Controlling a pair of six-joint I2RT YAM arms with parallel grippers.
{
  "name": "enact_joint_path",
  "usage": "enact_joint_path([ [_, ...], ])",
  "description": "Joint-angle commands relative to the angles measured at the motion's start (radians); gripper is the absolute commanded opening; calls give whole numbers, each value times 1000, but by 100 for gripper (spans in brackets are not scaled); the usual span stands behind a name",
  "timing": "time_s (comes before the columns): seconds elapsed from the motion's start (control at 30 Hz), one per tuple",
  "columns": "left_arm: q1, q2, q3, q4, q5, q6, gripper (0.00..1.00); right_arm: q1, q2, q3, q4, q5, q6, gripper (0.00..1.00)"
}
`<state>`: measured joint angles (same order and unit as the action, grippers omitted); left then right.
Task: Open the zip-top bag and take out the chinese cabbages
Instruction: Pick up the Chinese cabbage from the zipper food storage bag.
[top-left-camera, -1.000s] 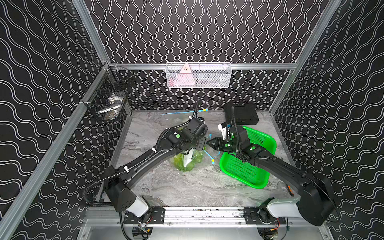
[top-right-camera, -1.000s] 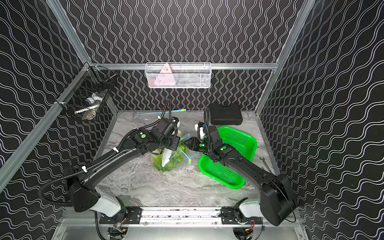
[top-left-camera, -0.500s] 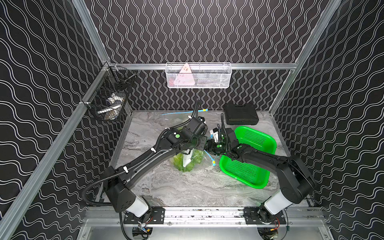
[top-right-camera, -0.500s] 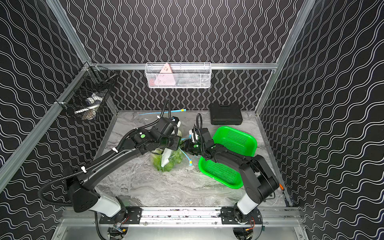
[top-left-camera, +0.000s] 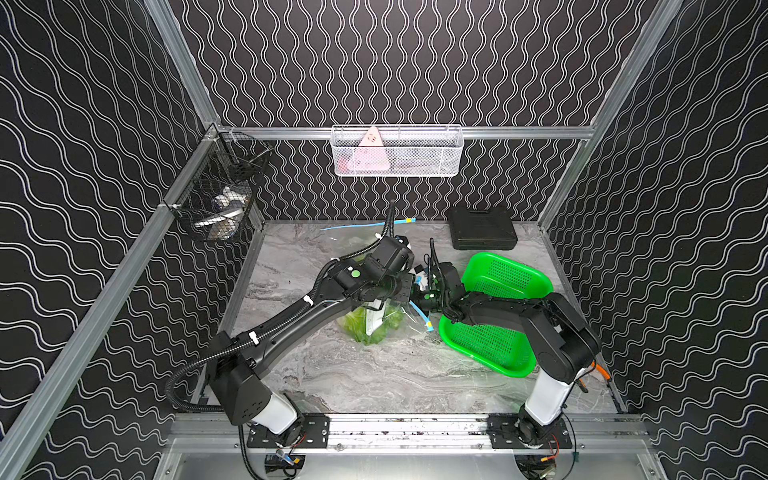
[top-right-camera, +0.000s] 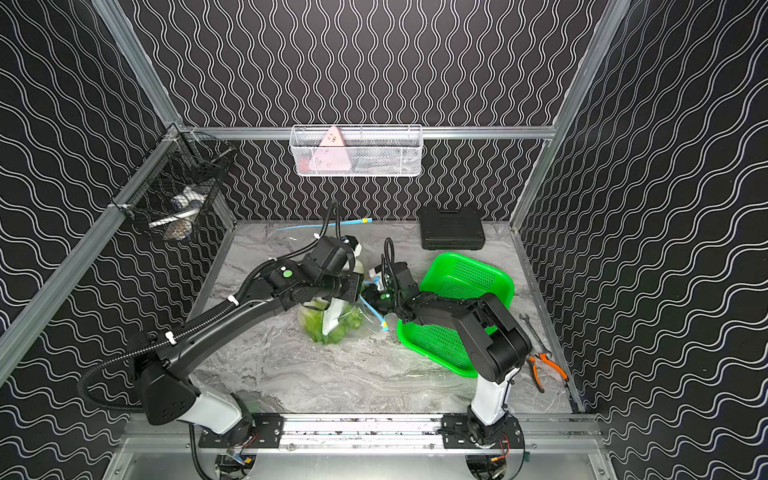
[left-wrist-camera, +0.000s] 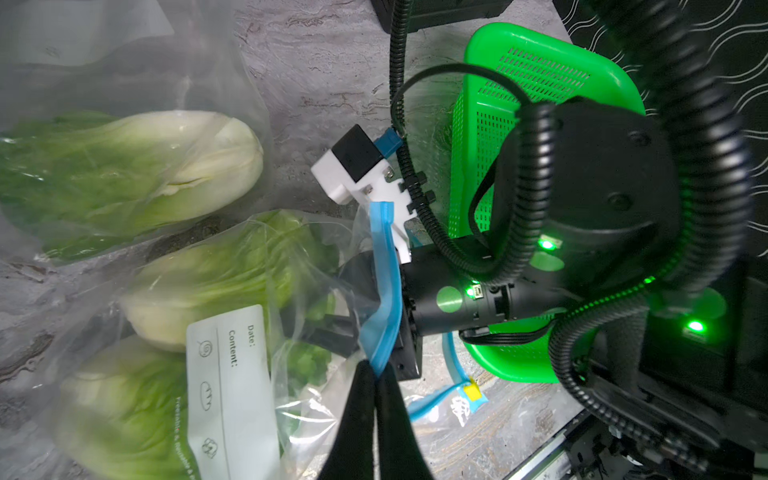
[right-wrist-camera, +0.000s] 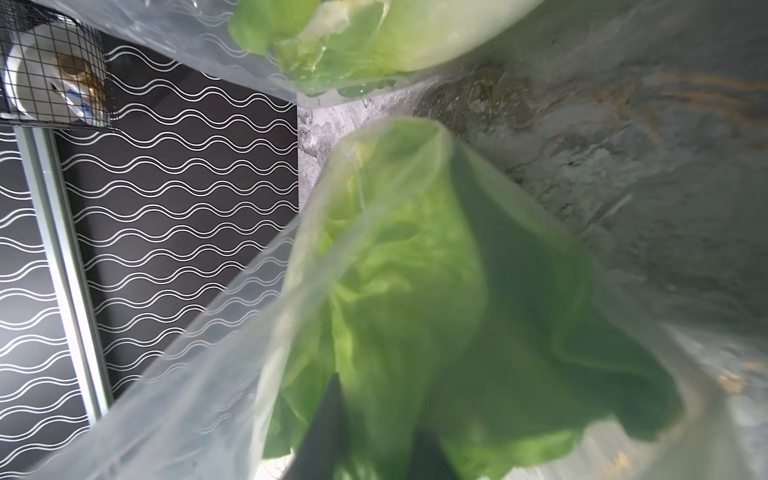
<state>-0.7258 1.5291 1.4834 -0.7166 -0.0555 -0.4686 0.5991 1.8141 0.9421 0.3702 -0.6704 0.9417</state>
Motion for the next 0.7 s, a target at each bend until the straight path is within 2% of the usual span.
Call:
enact_joint_path([
  [0.0,5,-21,-14,25,11,-7,30,-10,-19,-17,80,1,10,0],
  [0.07,7,-49,-28,19,-4,-6,70,-30,-42,-15,18,5,-47,0],
  [0.13,9,-84,-36,6,-15,-2,98,-53,-54,-3,-52,3,-117,0],
  [0.27,35,-188,-53,-42,-53,0,99,-105,-31,53,-189,-62,-272,0],
  [0.37,99,-254,-84,-73,-71,-2,99,-135,-20,95,-266,-123,-379,0],
  [0.43,193,-292,-152,-58,-48,-27,99,-139,-15,143,-363,-158,-487,0],
  [0.53,348,-333,-310,59,64,-106,99,-137,-11,184,-458,-230,-640,0],
  [0.67,461,-330,-502,207,131,-207,99,-138,14,254,-572,-286,-793,0],
])
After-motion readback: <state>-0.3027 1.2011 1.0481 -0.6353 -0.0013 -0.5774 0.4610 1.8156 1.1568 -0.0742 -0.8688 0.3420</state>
